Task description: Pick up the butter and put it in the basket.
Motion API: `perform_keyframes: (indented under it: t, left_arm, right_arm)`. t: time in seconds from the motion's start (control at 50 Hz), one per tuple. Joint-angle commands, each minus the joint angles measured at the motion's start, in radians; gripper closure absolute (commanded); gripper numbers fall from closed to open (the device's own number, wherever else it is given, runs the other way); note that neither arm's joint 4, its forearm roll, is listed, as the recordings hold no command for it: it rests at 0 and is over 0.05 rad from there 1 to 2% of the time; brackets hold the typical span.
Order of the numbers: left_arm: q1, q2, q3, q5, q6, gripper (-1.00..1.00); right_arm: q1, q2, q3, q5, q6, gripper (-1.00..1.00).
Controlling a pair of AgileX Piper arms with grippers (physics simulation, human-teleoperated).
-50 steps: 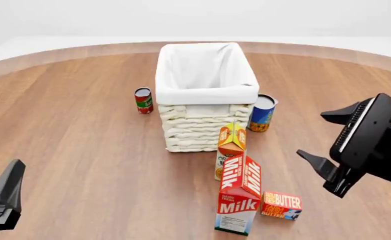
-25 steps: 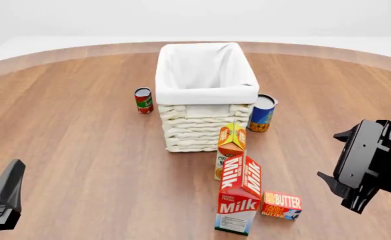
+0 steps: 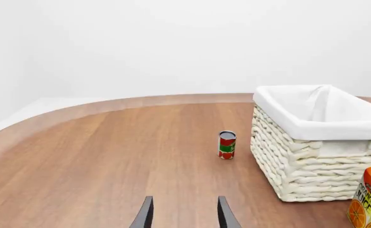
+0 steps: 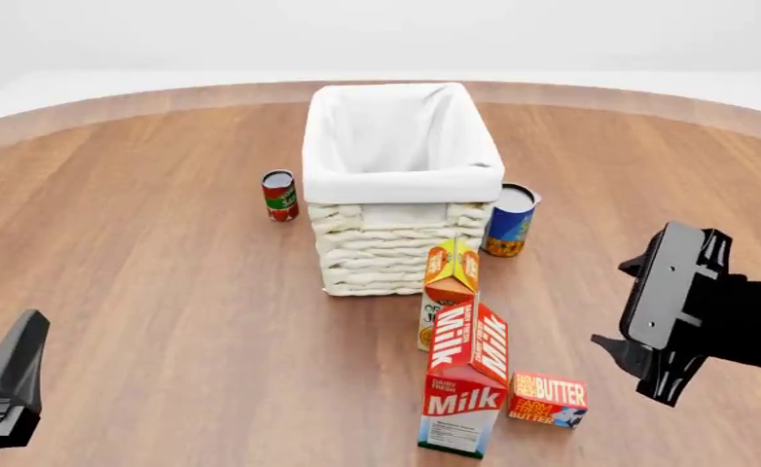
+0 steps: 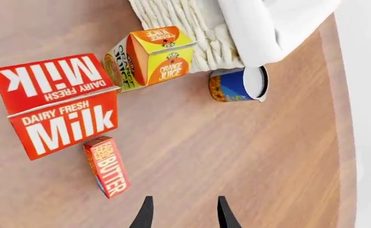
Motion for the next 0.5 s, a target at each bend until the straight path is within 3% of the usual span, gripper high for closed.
perform_keyframes:
  t: [0.02, 0.12, 0.18, 0.28, 0.38, 0.5]
  left_arm:
    - [0.000, 0.000, 0.000, 0.000, 0.000, -1.00]
    - [0.000, 0.000, 0.000, 0.000, 0.000, -1.00]
    - [0.000, 0.000, 0.000, 0.000, 0.000, -1.00]
    - [0.000, 0.000, 0.000, 0.000, 0.000, -1.00]
    - [0.000, 0.000, 0.000, 0.000, 0.000, -1.00]
    - [0.000, 0.000, 0.000, 0.000, 0.000, -1.00]
  right_arm:
    - [0.017, 0.040, -0.007, 0.024, 0.034, -1.00]
    - [0.027, 0.056, 0.008, 0.027, 0.053, -1.00]
    - [0.062, 0.076, -0.007, 0.039, 0.108, -1.00]
    - [0.063, 0.088, 0.018, 0.022, 0.104, -1.00]
    - [0.099, 0.105, 0.015, 0.022, 0.144, -1.00]
    - [0.092, 0.126, 0.046, -0.011, 0.133, -1.00]
